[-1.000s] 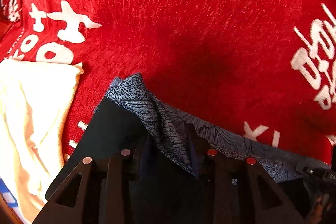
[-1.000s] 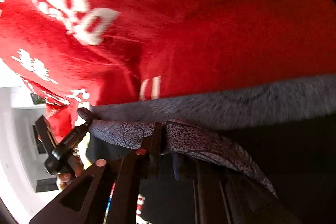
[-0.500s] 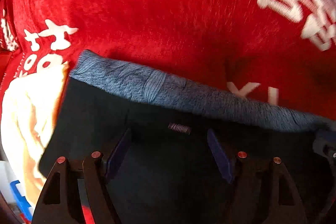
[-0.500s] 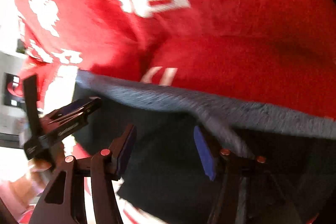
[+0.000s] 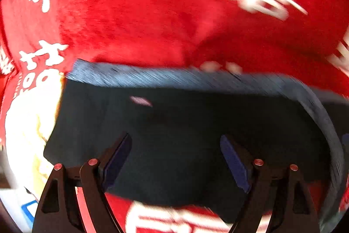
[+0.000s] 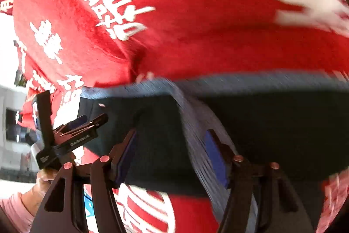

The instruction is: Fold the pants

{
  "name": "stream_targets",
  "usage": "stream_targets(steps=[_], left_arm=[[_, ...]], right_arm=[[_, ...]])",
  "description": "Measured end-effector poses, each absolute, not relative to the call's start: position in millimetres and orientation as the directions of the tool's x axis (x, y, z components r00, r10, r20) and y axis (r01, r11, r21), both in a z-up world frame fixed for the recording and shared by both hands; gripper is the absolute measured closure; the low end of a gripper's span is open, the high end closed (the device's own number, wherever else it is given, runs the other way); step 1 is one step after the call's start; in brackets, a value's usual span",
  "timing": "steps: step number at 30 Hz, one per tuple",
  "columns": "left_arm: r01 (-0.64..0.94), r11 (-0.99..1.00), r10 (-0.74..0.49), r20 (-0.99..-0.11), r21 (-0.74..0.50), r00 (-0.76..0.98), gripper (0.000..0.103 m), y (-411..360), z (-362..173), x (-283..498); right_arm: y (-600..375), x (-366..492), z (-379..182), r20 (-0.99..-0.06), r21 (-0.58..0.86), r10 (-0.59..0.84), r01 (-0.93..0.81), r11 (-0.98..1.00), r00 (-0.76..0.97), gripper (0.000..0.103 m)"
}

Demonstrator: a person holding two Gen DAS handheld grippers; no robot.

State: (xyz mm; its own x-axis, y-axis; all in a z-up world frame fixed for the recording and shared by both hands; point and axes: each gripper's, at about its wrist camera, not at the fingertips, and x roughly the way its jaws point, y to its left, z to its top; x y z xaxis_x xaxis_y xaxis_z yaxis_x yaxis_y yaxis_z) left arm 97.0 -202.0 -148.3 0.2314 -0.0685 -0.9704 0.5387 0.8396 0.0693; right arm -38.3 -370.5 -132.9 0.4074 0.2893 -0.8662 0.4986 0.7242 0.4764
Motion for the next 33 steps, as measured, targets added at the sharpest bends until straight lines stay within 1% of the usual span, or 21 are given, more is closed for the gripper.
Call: stream_targets(steps=[5, 7, 9, 11, 15, 21, 24, 30, 33], left_arm=[[0.673, 0.74, -0.148, -0.98, -0.021, 0.133, 0.019, -225.4, -144.4, 24.8], [0.704, 0.709, -0.156, -0.982, -0.034, 0.11, 0.019, -232.8, -144.1, 2.0], [0.738, 0.67, -0.195, -0.979, -0.083, 0.067, 0.019, -241.0, -139.3, -26.7], [0.769, 0.63, -0.217, -0.975, -0.104, 0.046, 0.019, -247.6, -135.7, -50.5], [0.807, 0.574, -0.229, -0.973, -0.139, -0.005, 0.019, -262.3, -132.0, -88.5], [0.819, 0.533, -0.253, -0.964, -0.21, -0.083, 0.019, -291.2, -139.5, -111.7], [0.816, 0.532, -0.248, -0.963, -0.227, -0.106, 0.019, -311.7, -150.4, -119.4], [0.79, 0.558, -0.222, -0.963, -0.255, -0.154, 0.019, -333.5, -168.4, -135.8], [0.791, 0.559, -0.2, -0.966, -0.248, -0.162, 0.019, -340.7, -174.6, -144.5]], right_arm=[[-367.8, -142.4, -119.1, -0.899, 0.422, 0.202, 0.641, 0.641, 0.389, 0.036], [-366.7, -181.9, -120.1, -0.908, 0.408, 0.179, 0.701, 0.585, 0.379, 0.036], [-359.0, -222.9, -121.3, -0.916, 0.394, 0.159, 0.747, 0.536, 0.369, 0.036], [-348.5, -261.1, -121.2, -0.93, 0.36, 0.124, 0.787, 0.501, 0.347, 0.036], [-334.0, -312.2, -125.6, -0.942, 0.329, 0.087, 0.837, 0.437, 0.324, 0.036], [-326.0, -367.5, -141.5, -0.953, 0.299, 0.074, 0.879, 0.372, 0.293, 0.036], [-327.2, -382.9, -153.3, -0.945, 0.325, 0.092, 0.881, 0.343, 0.313, 0.036], [-333.0, -396.4, -183.4, -0.89, 0.454, 0.189, 0.839, 0.298, 0.415, 0.036], [-335.1, -403.1, -184.4, -0.852, 0.522, 0.211, 0.808, 0.273, 0.479, 0.036]])
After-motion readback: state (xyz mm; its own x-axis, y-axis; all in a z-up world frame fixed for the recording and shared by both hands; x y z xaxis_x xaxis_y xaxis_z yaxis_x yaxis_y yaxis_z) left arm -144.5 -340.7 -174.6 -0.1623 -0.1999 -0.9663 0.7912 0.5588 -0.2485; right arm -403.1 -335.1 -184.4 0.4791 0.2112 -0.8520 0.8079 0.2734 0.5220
